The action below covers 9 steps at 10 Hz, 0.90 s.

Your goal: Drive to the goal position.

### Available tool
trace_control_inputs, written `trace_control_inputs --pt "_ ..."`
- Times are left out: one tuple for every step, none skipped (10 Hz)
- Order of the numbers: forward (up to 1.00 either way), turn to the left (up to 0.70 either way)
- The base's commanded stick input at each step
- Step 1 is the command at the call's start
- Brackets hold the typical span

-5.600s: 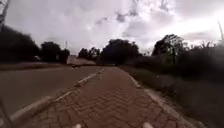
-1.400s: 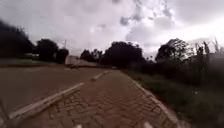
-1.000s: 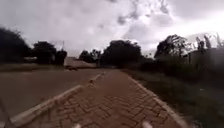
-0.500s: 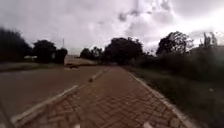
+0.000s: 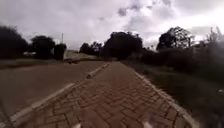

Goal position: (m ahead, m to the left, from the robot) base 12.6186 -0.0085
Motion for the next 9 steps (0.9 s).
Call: trace_control_inputs --pt "0.50 0.00" --pt "0.50 0.00" --pt "0.50 0.00" --pt "0.50 0.00" --pt "0.50 0.00" --pt "0.50 0.00" --pt "0.50 0.00" --pt "0.50 0.00" --pt "0.50 0.00"
